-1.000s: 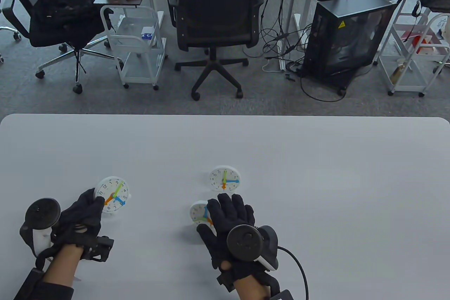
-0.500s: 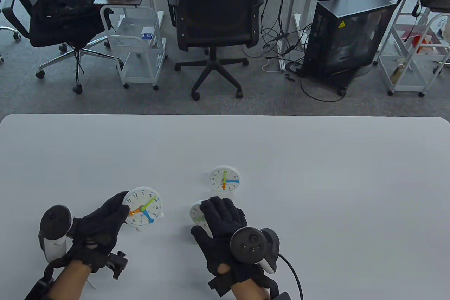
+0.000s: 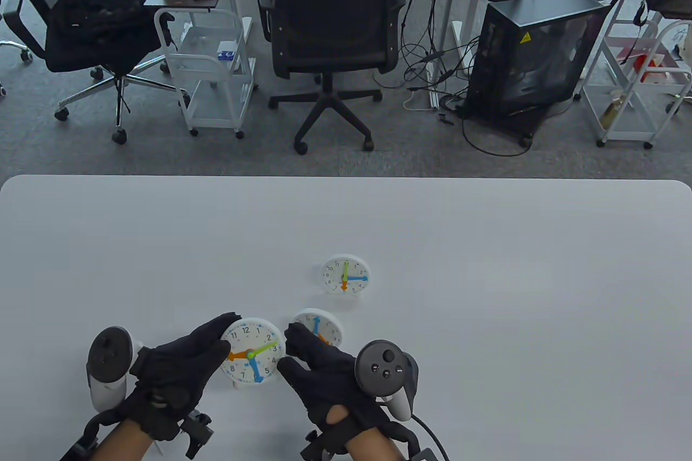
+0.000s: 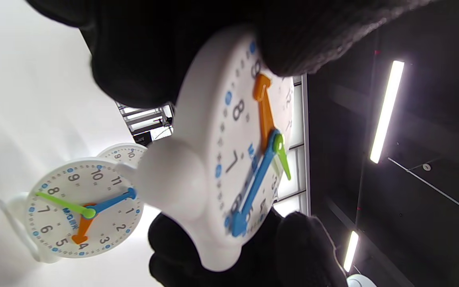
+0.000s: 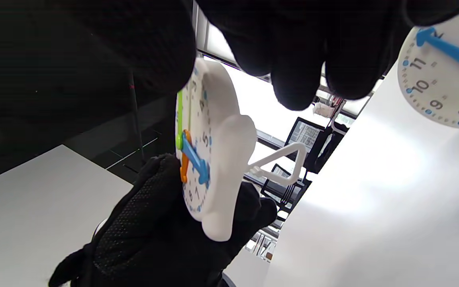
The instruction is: Turn clock hands to synchronize teaching clocks
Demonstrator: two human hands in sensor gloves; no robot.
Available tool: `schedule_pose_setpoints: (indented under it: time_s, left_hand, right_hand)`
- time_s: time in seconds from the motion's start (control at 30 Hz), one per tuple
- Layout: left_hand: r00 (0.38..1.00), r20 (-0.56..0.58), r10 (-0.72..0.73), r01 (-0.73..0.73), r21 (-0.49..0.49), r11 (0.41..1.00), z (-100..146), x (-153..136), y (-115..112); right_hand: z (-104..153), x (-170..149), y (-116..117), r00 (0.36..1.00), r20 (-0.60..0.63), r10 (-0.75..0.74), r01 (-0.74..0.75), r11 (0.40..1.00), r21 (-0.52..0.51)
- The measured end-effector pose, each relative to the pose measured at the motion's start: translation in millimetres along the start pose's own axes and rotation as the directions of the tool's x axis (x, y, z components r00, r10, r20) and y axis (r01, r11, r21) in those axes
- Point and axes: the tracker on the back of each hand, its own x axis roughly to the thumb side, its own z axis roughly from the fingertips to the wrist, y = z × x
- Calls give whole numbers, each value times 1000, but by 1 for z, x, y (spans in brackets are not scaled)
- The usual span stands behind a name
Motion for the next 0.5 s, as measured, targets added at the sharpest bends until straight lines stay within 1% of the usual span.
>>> schedule_pose_setpoints:
  time_s: [0.07, 0.27, 0.4, 0.5]
  left_hand:
    - [1000, 6, -11, 11, -7, 1000, 1, 2, 0]
    - [999, 24, -34, 36, -74, 997, -1, 5, -4]
    - [999, 15, -46, 46, -72, 996, 0, 4, -5]
    - [1000, 8, -30, 31, -58, 998, 1, 1, -7]
  right_hand:
    - [0, 1, 1, 1000, 3, -20, 20, 1000, 8]
    - [-1, 1, 5, 998, -14, -64, 65, 998, 26]
    - [-2, 1, 5, 998, -27, -62, 63, 998, 30]
    - [-2, 2, 2, 1000, -12, -27, 27, 1000, -5]
